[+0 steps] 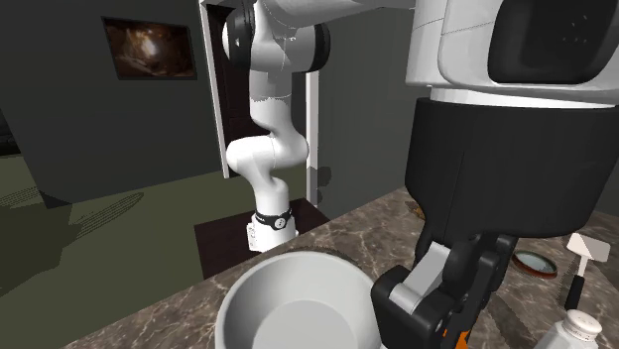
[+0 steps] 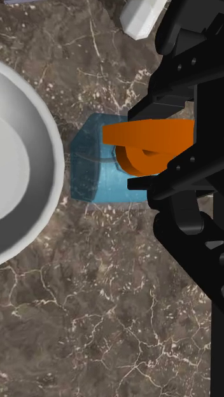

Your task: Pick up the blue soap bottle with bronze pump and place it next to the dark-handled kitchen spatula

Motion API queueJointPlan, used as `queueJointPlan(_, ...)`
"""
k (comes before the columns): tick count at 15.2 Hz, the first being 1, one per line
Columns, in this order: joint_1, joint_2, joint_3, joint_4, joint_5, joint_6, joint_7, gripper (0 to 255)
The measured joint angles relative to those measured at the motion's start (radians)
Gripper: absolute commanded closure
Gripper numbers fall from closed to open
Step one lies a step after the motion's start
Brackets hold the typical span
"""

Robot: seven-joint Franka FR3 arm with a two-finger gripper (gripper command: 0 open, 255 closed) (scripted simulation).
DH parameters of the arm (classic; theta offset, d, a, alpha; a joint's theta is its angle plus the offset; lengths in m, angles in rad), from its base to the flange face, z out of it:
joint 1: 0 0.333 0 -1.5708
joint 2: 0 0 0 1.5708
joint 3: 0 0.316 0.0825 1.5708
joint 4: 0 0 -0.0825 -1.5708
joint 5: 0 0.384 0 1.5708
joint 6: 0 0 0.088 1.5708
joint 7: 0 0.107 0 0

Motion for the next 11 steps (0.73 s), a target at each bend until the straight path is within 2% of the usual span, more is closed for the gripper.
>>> queueJointPlan(5,0.0,0.001,0.0,0.007,0.0,-0.007,0.0,255)
queueJointPlan(11,-0.003,0.019,-0.001,0.109,0.002,-0.09,-0.001,255)
